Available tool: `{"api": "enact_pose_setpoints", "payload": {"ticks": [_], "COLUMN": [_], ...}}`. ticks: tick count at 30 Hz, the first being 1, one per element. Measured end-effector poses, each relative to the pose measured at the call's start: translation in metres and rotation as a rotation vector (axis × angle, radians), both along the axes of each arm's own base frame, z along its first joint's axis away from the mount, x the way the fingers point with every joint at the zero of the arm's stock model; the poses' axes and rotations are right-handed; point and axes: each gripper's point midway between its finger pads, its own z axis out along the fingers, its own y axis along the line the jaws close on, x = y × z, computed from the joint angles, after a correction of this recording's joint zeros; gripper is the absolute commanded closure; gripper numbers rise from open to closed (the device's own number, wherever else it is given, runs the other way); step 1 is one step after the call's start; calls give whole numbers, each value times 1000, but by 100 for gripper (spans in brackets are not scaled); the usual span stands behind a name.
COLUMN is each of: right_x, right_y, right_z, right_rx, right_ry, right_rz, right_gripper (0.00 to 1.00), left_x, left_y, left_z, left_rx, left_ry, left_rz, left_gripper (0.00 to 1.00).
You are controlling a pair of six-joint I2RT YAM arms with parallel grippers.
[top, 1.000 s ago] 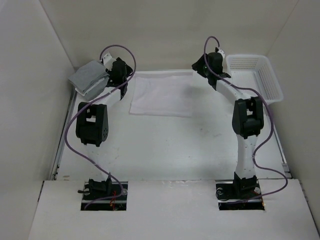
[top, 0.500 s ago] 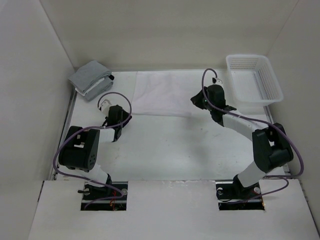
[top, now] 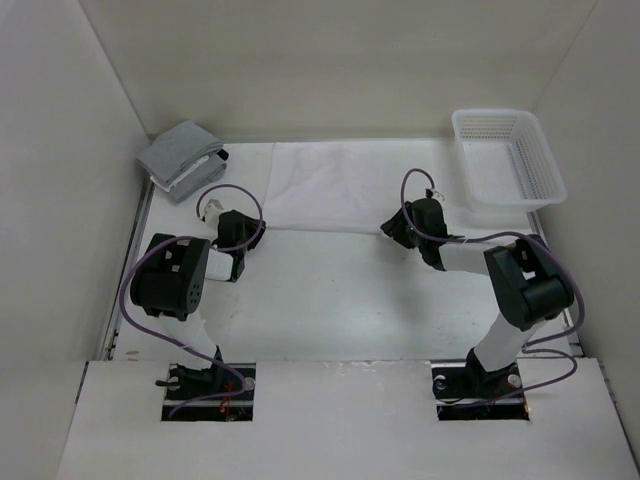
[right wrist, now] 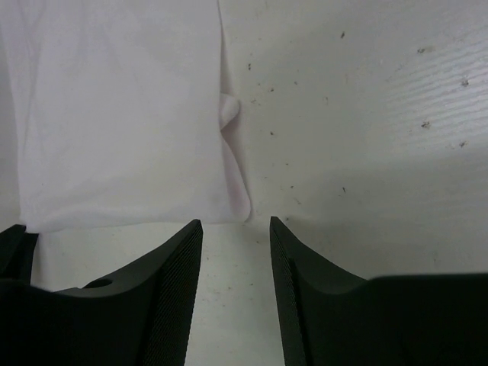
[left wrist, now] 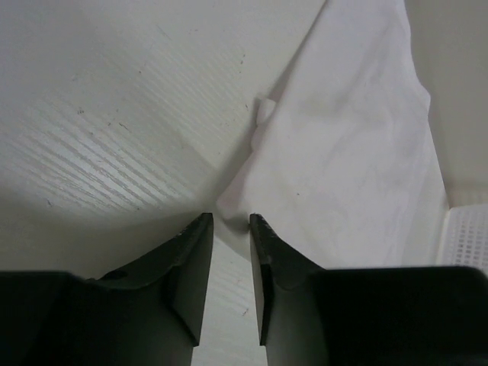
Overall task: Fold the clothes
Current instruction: Fold the tank top
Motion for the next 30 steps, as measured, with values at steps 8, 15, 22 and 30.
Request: {"api": "enact_pose_setpoints", "payload": {"ticks": [8,15,22,30], "right_x": [16,11,7,4], "right_y": [3,5,6,11], "right_z": [-15,-19,-18,-19], "right_rx": [109,153,175,220], "right_ry": [21,47,58,84], "right_rz": [-61,-77,-79,-66], "right_gripper": [54,61,65,67], "left_x": [5,7,7,7], "left_y": [1,0,2,2], "left_z": [-5,-5,-5,-5], "left_rx": [-8,-14,-10,-8], "left_ry": [7,3,2,2], "left_rz": [15,19,25,29], "left_gripper": [92,94,94,95]}}
